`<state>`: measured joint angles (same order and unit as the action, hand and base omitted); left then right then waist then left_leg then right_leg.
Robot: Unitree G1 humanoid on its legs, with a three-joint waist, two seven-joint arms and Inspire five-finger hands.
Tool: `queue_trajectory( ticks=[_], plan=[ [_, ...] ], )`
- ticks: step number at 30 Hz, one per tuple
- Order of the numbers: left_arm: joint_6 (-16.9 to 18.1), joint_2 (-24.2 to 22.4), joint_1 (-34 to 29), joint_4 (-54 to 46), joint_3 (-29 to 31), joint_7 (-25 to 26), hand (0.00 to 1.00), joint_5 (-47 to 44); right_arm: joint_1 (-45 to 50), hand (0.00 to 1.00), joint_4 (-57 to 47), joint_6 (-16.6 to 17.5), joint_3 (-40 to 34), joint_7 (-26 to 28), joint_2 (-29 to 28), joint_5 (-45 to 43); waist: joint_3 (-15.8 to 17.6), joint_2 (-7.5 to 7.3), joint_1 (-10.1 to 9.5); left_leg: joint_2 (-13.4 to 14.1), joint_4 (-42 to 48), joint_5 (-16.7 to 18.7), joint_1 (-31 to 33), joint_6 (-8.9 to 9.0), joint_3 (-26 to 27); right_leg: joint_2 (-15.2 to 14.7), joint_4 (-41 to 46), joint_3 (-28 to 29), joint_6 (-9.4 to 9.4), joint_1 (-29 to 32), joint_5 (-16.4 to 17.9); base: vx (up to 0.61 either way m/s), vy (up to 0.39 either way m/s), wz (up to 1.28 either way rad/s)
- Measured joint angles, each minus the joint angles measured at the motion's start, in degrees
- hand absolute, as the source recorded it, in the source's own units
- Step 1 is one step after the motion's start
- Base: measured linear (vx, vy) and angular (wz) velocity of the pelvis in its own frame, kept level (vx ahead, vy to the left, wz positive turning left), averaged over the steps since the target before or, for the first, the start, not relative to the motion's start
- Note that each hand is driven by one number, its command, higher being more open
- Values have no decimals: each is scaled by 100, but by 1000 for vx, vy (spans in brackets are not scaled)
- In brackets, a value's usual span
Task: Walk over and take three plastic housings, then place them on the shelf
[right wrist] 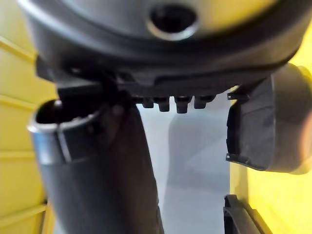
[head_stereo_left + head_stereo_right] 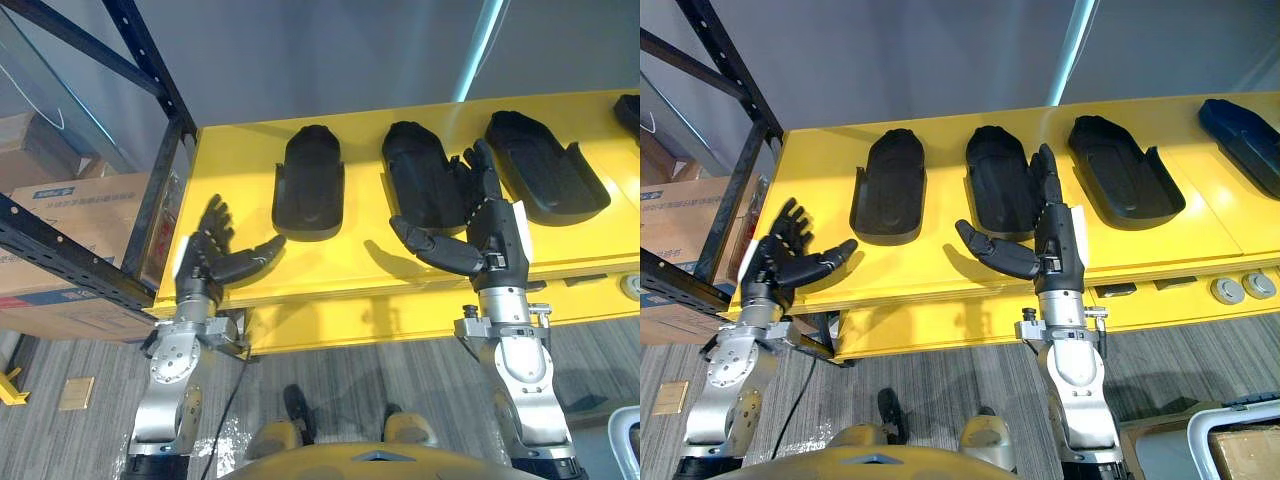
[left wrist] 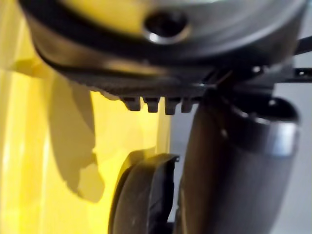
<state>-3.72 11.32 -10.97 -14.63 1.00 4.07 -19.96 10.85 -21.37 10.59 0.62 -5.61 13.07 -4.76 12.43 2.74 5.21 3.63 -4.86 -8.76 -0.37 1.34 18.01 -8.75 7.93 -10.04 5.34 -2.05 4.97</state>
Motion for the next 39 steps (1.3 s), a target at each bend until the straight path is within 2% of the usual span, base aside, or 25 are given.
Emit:
queue_trajectory(
  ticks=[2, 5, 6, 13, 22, 27, 32, 39],
  plan=[
    [16, 25, 86, 89, 9, -25, 100, -24, 0, 100, 153, 0, -11, -9, 21, 0, 1, 7, -11, 0, 0, 7, -29, 0, 48, -1, 0, 46, 3, -2, -2, 19, 16, -11],
    [237, 50, 224, 356, 9, -91, 100, -256, 0, 100, 187, 0, -9, -8, 21, -2, 47, 51, -7, -2, 0, 9, -33, -2, 86, -4, -12, 83, 16, 10, -24, 23, 38, -9],
    [406, 89, 242, 531, -6, -193, 100, -275, -10, 100, 187, 1, -13, 7, 22, -3, 57, 48, -4, -1, -1, 57, -34, 31, 140, -2, -103, 133, -1, 5, -79, 29, 70, -14],
    [618, 217, 250, 625, -80, -359, 100, -408, -45, 100, 187, 2, -19, 31, 25, -4, 125, 15, 3, -8, -1, 71, -62, 24, 214, -10, -112, 210, 11, 10, -97, 13, 28, -6],
    [652, 292, 250, 593, -170, -487, 100, -504, -47, 100, 186, 2, -15, 47, 25, -2, 131, 10, 4, -11, 2, 86, -61, 28, 216, -11, -124, 212, 45, 7, -118, 0, 0, 0],
    [737, 309, 248, 481, -505, -507, 100, -522, -46, 100, 186, 2, -6, 119, 25, 0, 132, 9, 36, -13, 2, 92, -61, 26, 219, -12, -125, 216, 45, 8, -118, 0, 0, 0],
    [738, 298, 248, 430, -566, -420, 100, -515, -31, 100, 186, 2, 4, 121, 25, 0, 132, 10, 143, -6, 2, 95, -65, 28, 230, -4, -124, 230, 42, 13, -116, 0, 0, -1],
    [872, 196, 250, -29, -565, -230, 100, -419, 43, 100, 186, 1, 39, 118, 24, 1, 132, 10, 136, -6, 3, 96, -88, 21, 245, -3, -122, 244, 40, -2, -115, 0, 0, -1]
  ],
)
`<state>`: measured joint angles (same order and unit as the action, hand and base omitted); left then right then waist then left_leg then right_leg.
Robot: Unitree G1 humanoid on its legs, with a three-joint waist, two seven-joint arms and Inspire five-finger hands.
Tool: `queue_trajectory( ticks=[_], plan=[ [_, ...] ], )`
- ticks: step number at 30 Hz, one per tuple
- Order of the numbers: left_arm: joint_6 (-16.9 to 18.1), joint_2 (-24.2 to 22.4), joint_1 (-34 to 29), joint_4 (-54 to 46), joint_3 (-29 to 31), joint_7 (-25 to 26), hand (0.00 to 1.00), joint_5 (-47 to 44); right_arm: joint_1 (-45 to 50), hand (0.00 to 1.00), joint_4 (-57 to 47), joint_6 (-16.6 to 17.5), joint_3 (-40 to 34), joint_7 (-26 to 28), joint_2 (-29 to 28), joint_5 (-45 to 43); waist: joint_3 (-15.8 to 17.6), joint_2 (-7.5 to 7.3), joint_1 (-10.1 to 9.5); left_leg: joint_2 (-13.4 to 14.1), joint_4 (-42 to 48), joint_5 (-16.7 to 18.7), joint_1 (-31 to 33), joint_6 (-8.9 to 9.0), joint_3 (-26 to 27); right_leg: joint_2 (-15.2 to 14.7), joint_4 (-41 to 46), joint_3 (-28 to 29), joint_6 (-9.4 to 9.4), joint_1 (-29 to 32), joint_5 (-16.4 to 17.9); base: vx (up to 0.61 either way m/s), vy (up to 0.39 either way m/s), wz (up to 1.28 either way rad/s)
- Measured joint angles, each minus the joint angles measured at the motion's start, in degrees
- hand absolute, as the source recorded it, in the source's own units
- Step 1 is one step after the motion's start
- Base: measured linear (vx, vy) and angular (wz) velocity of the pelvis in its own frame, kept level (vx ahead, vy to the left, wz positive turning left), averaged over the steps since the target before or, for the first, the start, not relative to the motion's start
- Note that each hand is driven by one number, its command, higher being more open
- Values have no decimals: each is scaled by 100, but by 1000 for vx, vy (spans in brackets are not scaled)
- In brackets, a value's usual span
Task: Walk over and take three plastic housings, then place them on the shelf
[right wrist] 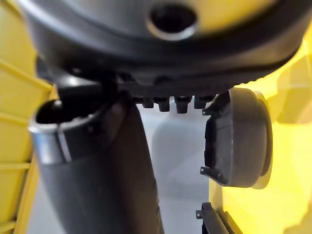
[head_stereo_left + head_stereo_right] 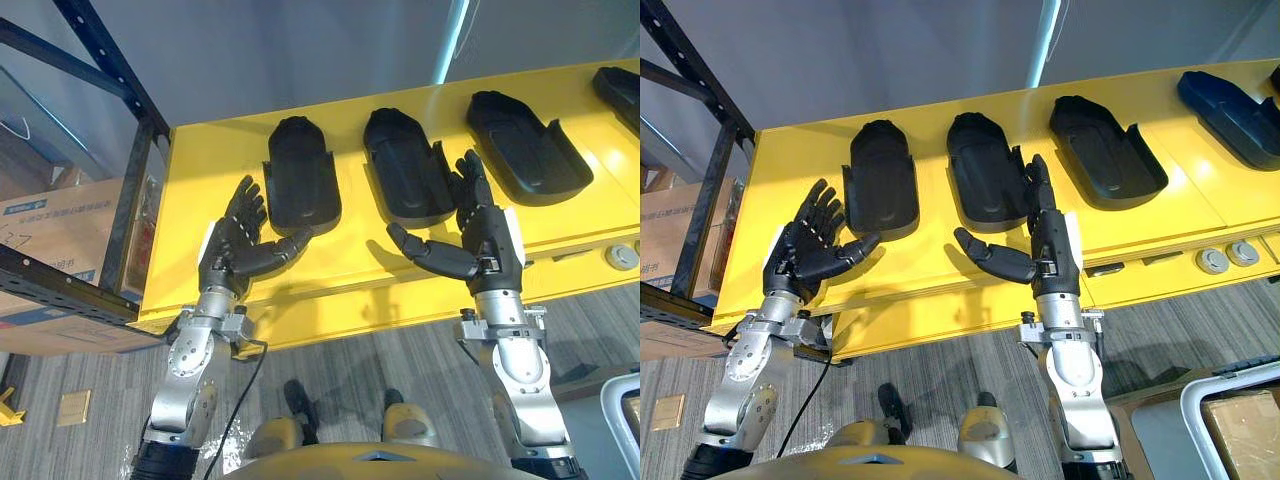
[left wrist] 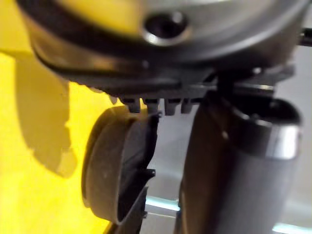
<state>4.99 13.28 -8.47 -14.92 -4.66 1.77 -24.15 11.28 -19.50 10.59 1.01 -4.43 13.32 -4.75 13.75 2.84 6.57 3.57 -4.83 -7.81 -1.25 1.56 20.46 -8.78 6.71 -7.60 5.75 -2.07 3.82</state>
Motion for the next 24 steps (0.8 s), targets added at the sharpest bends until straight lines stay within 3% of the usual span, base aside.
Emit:
queue_trajectory(
  ticks=[7, 13, 18, 24],
  plan=[
    [0, -5, 0, -36, 0, 200, 100, 50, 160, 100, 0, -2, 97, -1, 0, 1, -1, 1, 7, -1, -1, 0, -12, 0, 2, 0, 4, -1, -1, -6, 2, 0, 0, 0],
    [44, -33, 0, -43, 34, 1084, 100, 934, 158, 100, 0, 3, 120, -285, 0, 253, -2, 0, -9, -2, -3, 1, -10, 2, -11, -1, -1, -31, -1, -16, 1, 0, 0, 1],
    [502, -207, -86, -543, 319, 1516, 100, 1131, 177, 100, -42, 122, 35, -1157, -35, 550, -10, -14, -22, -1, -1, -19, 25, -28, -33, 6, -57, -46, 1, -24, -14, 0, 0, 3],
    [1474, -214, -344, -1434, 794, 1134, 100, 1019, 444, 100, -508, 530, -961, -1476, -286, 555, -27, -32, 6, 7, -2, 39, -173, -16, 156, 18, -106, 132, 2, -150, -45, 23, 9, -16]
  ],
)
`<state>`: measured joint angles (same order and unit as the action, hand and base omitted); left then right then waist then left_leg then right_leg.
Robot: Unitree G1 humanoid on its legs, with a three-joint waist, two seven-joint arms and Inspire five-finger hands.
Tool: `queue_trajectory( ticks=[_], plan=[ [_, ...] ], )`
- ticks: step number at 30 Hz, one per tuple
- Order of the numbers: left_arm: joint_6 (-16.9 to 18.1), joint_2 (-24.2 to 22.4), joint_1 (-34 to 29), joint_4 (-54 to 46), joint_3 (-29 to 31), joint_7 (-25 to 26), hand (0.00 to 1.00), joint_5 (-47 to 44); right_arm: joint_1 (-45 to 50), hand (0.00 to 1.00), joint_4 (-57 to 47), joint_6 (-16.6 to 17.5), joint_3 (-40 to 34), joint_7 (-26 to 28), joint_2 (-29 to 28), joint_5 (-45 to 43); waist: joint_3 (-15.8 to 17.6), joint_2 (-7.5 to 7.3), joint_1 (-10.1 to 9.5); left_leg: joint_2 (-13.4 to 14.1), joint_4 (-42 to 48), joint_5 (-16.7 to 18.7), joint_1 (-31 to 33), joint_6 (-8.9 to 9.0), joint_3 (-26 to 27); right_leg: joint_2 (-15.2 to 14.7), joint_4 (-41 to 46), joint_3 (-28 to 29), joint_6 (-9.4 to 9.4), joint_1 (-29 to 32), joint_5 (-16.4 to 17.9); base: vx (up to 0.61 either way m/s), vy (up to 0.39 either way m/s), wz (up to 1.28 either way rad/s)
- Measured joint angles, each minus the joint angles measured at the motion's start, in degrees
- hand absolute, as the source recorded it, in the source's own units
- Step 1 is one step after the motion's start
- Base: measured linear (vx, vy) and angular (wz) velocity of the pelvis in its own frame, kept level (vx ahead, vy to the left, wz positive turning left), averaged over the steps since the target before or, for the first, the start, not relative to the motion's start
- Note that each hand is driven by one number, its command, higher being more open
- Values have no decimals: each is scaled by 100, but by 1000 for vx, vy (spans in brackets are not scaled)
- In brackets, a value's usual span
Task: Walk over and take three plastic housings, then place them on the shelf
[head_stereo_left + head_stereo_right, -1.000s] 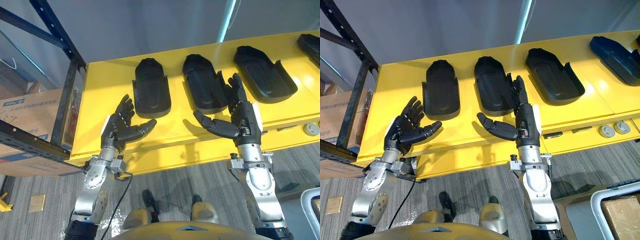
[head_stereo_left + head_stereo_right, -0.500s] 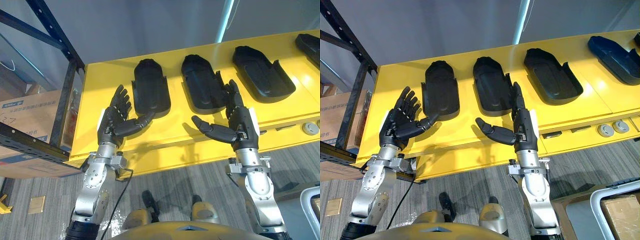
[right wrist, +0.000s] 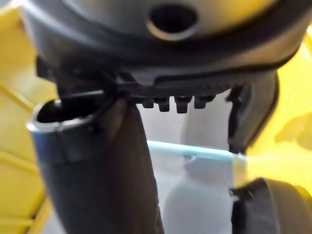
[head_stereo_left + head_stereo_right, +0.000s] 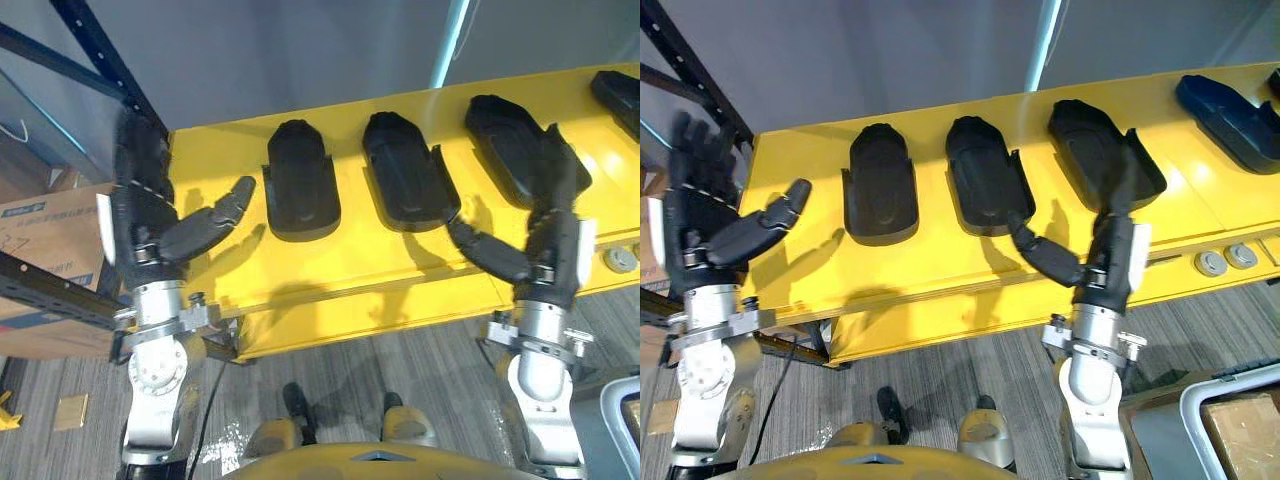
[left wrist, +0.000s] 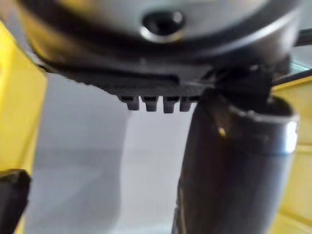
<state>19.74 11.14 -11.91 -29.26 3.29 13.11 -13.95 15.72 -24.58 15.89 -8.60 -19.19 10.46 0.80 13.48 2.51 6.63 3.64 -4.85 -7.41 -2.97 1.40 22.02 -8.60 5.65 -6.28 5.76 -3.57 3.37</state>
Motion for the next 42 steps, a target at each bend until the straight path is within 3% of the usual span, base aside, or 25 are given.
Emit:
queue_trajectory(
  ticks=[3, 9, 13, 19, 25, 26, 28, 30, 32, 35, 39, 42],
  plan=[
    [224, -1, -1, -32, -11, -476, 100, -318, 46, 100, -32, 114, -304, -42, 0, 3, -37, 4, 87, 8, -8, 89, -71, 55, 79, 4, -82, 52, 2, -50, 1, 2, 20, -14],
    [293, -8, 4, -31, -183, -1037, 100, -897, 413, 100, -50, 67, -609, -39, -15, 9, -191, 35, 221, 20, -23, 169, -164, 66, 378, 19, -187, 353, 33, -17, -70, 24, 23, -24],
    [299, -15, 51, -21, -367, -1120, 100, -1216, 655, 100, -50, 23, -900, -27, -317, 2, -312, -3, 358, 65, -19, 180, -199, 57, 662, 76, -298, 624, 33, 44, -203, 54, 11, -39],
    [267, -145, 135, 220, -1118, -1048, 100, -1301, 1336, 100, -49, -43, -1036, -11, -798, -363, -443, -113, 670, 174, -26, 365, -508, 183, 1337, 194, -314, 1204, 72, 64, -255, 23, 6, -56],
    [115, -237, 144, 244, -1722, -820, 100, -1247, 1894, 100, -50, -40, -395, 22, -1142, -683, -725, -122, 786, 286, -25, 491, -619, 287, 1832, 305, -374, 1464, 167, 259, -291, -12, -21, -45],
    [99, -242, 143, 265, -1785, -754, 100, -1248, 1890, 100, -50, -39, -188, 64, -1131, -684, -734, -118, 778, 295, -8, 498, -659, 309, 1809, 335, -362, 1504, 166, 279, -293, 4, -45, -18],
    [93, -244, 111, 283, -1788, -669, 100, -1249, 1805, 100, -49, -42, 101, 232, -1098, -684, -839, -129, 597, 228, 318, 701, -480, 377, 1244, 385, -296, 1690, 86, 414, -326, 12, -40, -43],
    [95, -301, -17, 274, -1591, -579, 100, -1266, 1294, 100, -20, -79, 584, 453, -772, -682, -881, -97, 101, 11, 1426, 1568, 62, 173, -515, 584, -231, 2228, -10, 544, -371, 13, -8, -116],
    [95, -331, -188, 236, -1466, -635, 100, -1294, 806, 100, 98, -112, 973, 534, -437, -682, -956, -10, -109, -4, 2082, 1952, 256, 70, -1221, 754, -114, 2443, -37, 570, -372, 23, 67, -83],
    [95, -322, -249, 69, -1508, -1270, 100, -1492, 540, 100, 137, -322, 1319, 400, -391, -886, -944, -46, -325, 87, 2569, 2235, 402, 23, -1214, 859, 143, 2483, -29, 708, -314, -23, 80, -20],
    [106, -216, -205, -42, -1885, -1846, 100, -1721, 1059, 100, 139, -444, 1522, 231, -715, -925, -849, -164, -308, 149, 2876, 2407, 442, -63, -1036, 916, 432, 2495, 6, 844, -335, -75, 103, -30],
    [76, -119, -210, -31, -2218, -2088, 100, -1756, 1618, 100, 146, -435, 1441, 302, -794, -971, -681, -231, -253, 257, 3104, 2591, 381, -167, -476, 944, 475, 2512, 168, 984, -455, -181, 87, -102]
  ],
)
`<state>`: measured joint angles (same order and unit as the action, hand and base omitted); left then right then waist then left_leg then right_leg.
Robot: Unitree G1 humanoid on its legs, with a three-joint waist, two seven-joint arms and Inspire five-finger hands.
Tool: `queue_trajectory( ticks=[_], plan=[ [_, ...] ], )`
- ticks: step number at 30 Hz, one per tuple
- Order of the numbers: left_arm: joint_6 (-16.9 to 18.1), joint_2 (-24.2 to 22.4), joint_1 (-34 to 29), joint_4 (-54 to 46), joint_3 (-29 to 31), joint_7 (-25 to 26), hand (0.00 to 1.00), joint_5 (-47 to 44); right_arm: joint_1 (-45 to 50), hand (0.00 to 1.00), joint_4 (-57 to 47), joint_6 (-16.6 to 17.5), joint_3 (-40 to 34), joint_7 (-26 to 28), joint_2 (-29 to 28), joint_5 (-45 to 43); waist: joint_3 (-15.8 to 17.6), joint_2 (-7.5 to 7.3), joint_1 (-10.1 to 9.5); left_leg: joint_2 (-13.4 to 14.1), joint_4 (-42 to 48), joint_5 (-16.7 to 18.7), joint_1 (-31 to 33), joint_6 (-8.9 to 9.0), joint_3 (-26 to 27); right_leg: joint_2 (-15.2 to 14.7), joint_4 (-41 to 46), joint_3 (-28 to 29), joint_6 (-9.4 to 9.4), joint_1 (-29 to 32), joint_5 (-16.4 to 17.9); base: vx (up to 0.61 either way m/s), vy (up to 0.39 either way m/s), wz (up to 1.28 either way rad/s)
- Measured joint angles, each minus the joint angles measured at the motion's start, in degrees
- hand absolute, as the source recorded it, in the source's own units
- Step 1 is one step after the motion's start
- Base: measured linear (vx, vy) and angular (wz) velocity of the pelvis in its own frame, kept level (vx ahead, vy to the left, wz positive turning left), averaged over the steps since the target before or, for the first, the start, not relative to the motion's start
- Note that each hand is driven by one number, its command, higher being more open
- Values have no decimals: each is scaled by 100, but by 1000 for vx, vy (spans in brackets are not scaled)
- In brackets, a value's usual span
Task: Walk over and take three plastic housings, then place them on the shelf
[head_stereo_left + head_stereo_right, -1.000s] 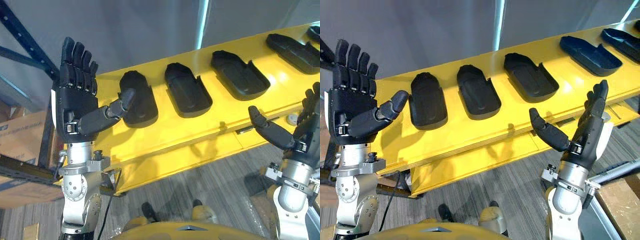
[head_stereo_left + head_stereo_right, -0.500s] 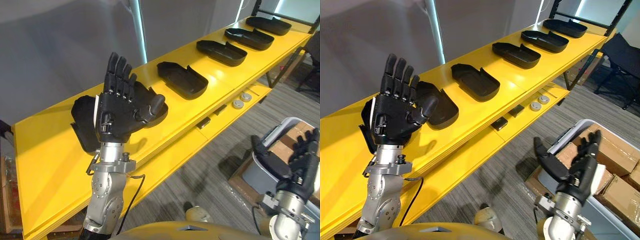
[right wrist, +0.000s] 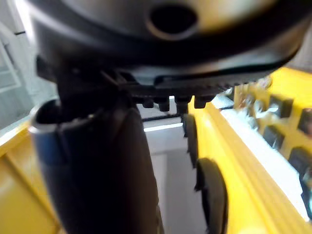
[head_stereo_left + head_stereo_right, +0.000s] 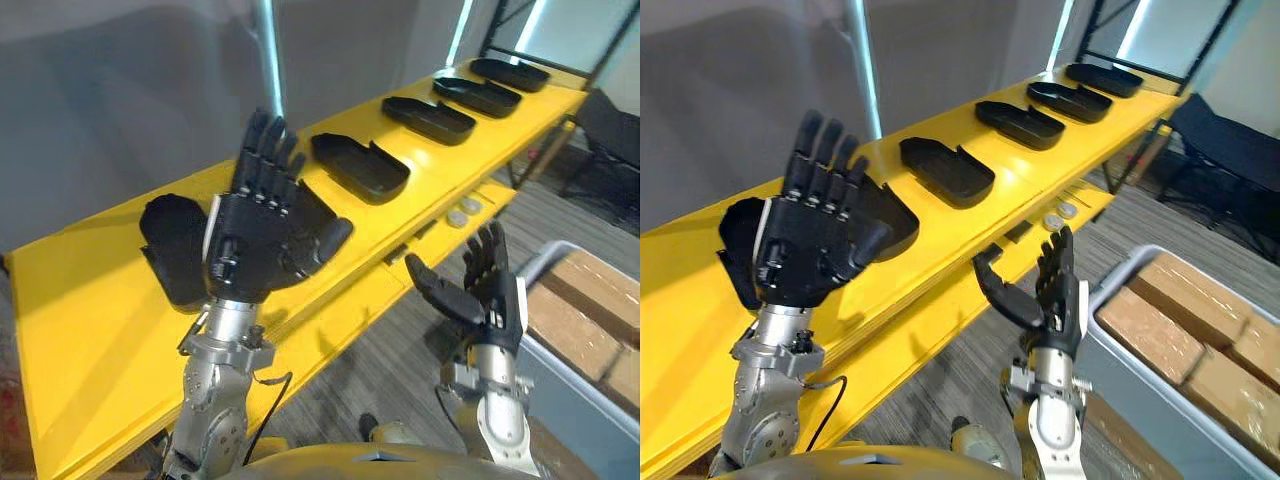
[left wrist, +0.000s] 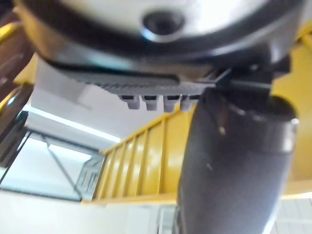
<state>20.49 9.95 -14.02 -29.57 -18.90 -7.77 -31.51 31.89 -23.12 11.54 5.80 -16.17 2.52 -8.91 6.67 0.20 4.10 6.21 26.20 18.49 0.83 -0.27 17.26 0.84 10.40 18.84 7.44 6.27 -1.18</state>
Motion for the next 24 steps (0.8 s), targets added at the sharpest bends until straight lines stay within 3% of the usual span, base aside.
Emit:
queue_trajectory(
  ticks=[1, 2, 3, 4, 6, 7, 8, 9, 10, 11, 12, 13, 15, 18, 19, 21, 24],
  plan=[
    [-57, 27, -8, 29, -47, -26, 100, 2, 12, 100, 45, 47, -82, 139, 6, -138, 158, 51, 33, 123, -33, -11, -107, -93, 453, -81, -112, -206, 18, -10, -170, -199, 41, -118],
    [-69, 16, 1, 89, -44, -40, 100, 2, -23, 100, 75, 99, -85, 179, 28, -172, 171, 47, 64, 188, -53, -28, -131, -118, 623, -107, 90, -463, -11, 89, -128, -249, 58, -157],
    [-83, 22, 0, 210, -9, -57, 100, 3, -185, 100, 190, 208, -65, 212, 149, -220, 168, 64, 60, 310, -164, -104, -212, -125, 1002, -169, 601, -1042, -208, 293, 15, -134, 34, -121],
    [-113, 23, 8, 285, 40, -87, 100, 2, -326, 100, 295, 269, -35, 230, 236, -215, 169, 78, 61, 373, -246, -165, -260, -112, 1170, -216, 856, -1279, -324, 348, 94, -137, 40, -148],
    [-347, 54, 107, 649, 257, -166, 100, -37, -1102, 100, 903, 394, 172, 149, 454, -198, 185, 124, 54, 719, -372, -390, -353, -66, 1645, -707, 2075, -2277, -843, 379, 444, -104, -22, -121],
    [-422, 72, 130, 750, 327, -183, 100, -50, -1330, 100, 1097, 395, 228, 103, 458, -184, 185, 120, 43, 816, -343, -436, -340, -23, 1726, -916, 2375, -2483, -929, 345, 501, -112, -120, -100],
    [-552, 84, 148, 961, 408, -232, 100, -164, -1696, 100, 1460, 389, 400, -20, 452, -111, 182, 103, -15, 1006, -284, -502, -320, 67, 1875, -1319, 2771, -2704, -958, 225, 518, -145, -288, -89],
    [-672, 83, 179, 1172, 437, -248, 100, -307, -1882, 100, 1698, 380, 543, -110, 449, -41, 191, 64, -119, 1154, -203, -578, -285, 164, 1937, -1624, 2840, -2803, -924, 32, 486, -160, -332, -79],
    [-724, 86, 175, 1221, 443, -252, 100, -441, -1927, 100, 1757, 368, 605, -127, 444, -31, 188, 24, -152, 1189, -152, -611, -233, 214, 1937, -1745, 2753, -2801, -875, -53, 383, -176, -409, -63],
    [-845, 110, 206, 1287, 432, -285, 100, -723, -1979, 100, 1821, 344, 683, -159, 408, 64, 176, -137, -268, 1227, 25, -681, 7, 303, 1686, -1682, 2235, -2751, -476, -169, 302, -176, -367, -75],
    [-875, 6, 204, 1411, 370, -294, 100, -889, -2019, 100, 1848, 269, 666, -158, 453, 172, 180, 1, -411, 1210, -249, -801, 164, 442, 1140, -1448, 1588, -2782, -310, -226, 432, -169, -349, -95],
    [-904, -15, 199, 1441, 337, -297, 100, -917, -2041, 100, 1861, 246, 659, -155, 469, 190, 180, 33, -443, 1208, -423, -923, 174, 573, 1079, -1342, 1148, -2797, -165, -333, 467, -131, -317, -105],
    [-953, -45, 196, 1516, 340, -461, 100, -1114, -2010, 100, 1854, 139, 593, -40, 481, 269, 314, -111, -333, 1289, -633, -1197, 173, 773, 1270, -1117, -306, -2875, 97, -795, 540, -77, -319, -84],
    [-952, -310, -146, 1637, 280, -651, 100, -1123, -1599, 100, 1787, 66, 378, 201, 849, 285, 478, 108, -113, 1453, -861, -1277, 42, 660, 637, -668, -722, -2579, -122, -876, 238, -81, -215, -68],
    [-952, -316, -216, 1637, 279, -689, 100, -1133, -1507, 100, 1786, 65, 357, 237, 906, 273, 478, 118, -78, 1452, -897, -1278, 18, 633, 501, -616, -755, -2498, -151, -873, 220, -37, -120, -77],
    [-930, -265, -343, 1645, 290, -747, 100, -1164, -1252, 100, 1769, 63, 123, 339, 1074, 40, 481, 129, -80, 1395, -927, -1173, -42, 352, -82, -475, -759, -2168, -293, -752, 232, -32, -73, -76],
    [-918, -223, -355, 1926, 293, -732, 100, -1367, -1119, 100, 1760, 64, -145, 361, 1129, -317, 506, 115, -78, 1203, -833, -1141, -138, 326, -547, -531, -778, -1803, -294, -646, 168, -29, 12, -67]
  ],
)
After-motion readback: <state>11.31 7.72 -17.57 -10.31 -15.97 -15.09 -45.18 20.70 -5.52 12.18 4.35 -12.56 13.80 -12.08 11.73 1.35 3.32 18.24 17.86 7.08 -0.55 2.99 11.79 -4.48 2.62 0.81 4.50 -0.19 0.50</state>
